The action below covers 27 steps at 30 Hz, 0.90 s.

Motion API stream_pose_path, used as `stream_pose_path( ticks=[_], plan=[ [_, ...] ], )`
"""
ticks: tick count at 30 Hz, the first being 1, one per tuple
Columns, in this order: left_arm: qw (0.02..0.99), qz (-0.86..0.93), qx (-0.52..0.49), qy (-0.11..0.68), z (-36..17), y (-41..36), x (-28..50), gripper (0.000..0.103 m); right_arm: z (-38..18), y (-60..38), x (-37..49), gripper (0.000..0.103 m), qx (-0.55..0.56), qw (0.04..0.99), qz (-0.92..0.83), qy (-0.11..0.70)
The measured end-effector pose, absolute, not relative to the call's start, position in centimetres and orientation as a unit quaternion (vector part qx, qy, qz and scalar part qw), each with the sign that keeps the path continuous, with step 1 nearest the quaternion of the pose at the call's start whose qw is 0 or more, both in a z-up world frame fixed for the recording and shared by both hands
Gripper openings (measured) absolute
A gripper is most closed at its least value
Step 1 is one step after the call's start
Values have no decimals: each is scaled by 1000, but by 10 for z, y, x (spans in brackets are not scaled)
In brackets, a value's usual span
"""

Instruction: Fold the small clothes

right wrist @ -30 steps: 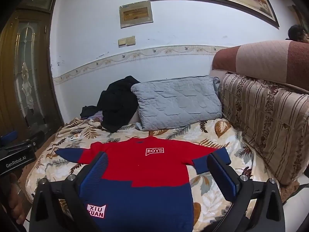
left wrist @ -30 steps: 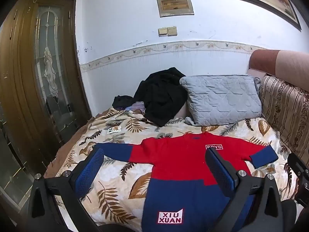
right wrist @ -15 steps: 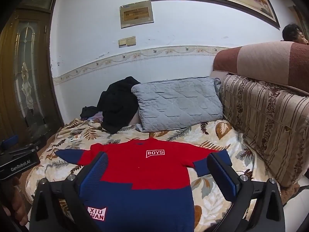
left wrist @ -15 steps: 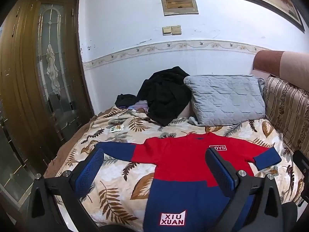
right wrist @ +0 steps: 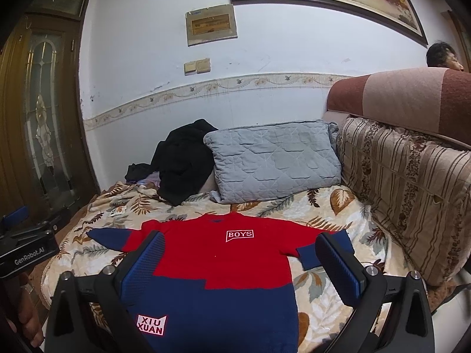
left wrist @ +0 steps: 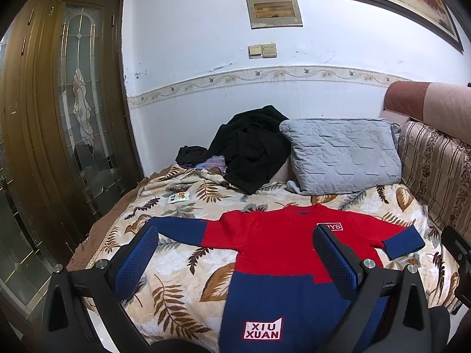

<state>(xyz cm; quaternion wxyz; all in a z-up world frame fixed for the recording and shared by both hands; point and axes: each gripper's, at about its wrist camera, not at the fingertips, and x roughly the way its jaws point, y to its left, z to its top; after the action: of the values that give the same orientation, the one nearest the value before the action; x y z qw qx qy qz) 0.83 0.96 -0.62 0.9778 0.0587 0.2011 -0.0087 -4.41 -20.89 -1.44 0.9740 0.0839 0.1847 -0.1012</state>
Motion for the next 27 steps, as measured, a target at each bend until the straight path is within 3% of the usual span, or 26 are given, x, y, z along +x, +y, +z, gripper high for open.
stream_pose_path(
  ticks=[27],
  plan=[
    [977, -7, 59, 206, -11, 10, 2, 103, -15, -211, -50, 103, 89, 973, -100, 187]
  ],
)
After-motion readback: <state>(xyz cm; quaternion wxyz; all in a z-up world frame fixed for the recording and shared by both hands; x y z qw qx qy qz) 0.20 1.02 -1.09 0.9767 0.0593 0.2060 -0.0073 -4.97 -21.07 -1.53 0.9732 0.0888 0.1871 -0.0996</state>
